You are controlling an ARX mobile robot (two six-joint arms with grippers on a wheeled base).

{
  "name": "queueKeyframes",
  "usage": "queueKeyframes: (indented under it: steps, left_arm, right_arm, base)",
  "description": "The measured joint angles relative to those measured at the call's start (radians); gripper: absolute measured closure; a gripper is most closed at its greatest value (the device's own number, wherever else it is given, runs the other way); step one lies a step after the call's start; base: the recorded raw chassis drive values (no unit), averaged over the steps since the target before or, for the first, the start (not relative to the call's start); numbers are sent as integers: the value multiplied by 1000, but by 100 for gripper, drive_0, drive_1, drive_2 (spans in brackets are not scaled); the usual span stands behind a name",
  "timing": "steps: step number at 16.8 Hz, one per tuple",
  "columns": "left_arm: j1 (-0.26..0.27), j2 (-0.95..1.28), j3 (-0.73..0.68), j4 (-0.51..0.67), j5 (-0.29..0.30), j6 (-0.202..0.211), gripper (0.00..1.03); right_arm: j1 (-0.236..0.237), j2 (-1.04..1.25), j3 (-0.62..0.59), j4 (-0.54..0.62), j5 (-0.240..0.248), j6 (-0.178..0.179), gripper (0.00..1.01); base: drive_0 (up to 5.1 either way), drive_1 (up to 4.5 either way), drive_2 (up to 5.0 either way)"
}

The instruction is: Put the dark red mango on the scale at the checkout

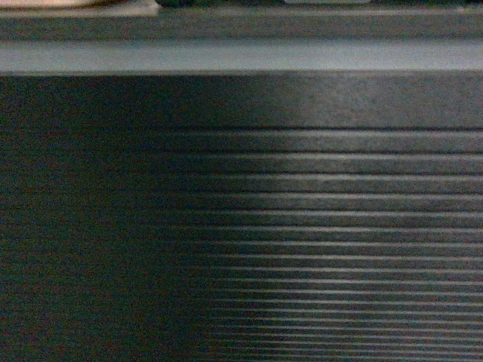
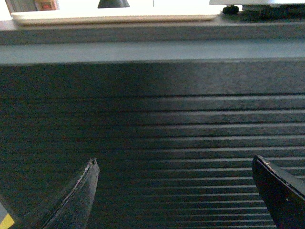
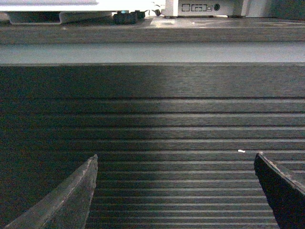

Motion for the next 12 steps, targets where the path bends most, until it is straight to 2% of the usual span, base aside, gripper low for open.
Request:
queueKeyframes:
  steps: [12]
  left_arm:
    - [0,0,0,-2,0,-1,5]
  right_arm:
    - [0,0,0,-2,0,0,3]
  base:
    - [0,0,0]
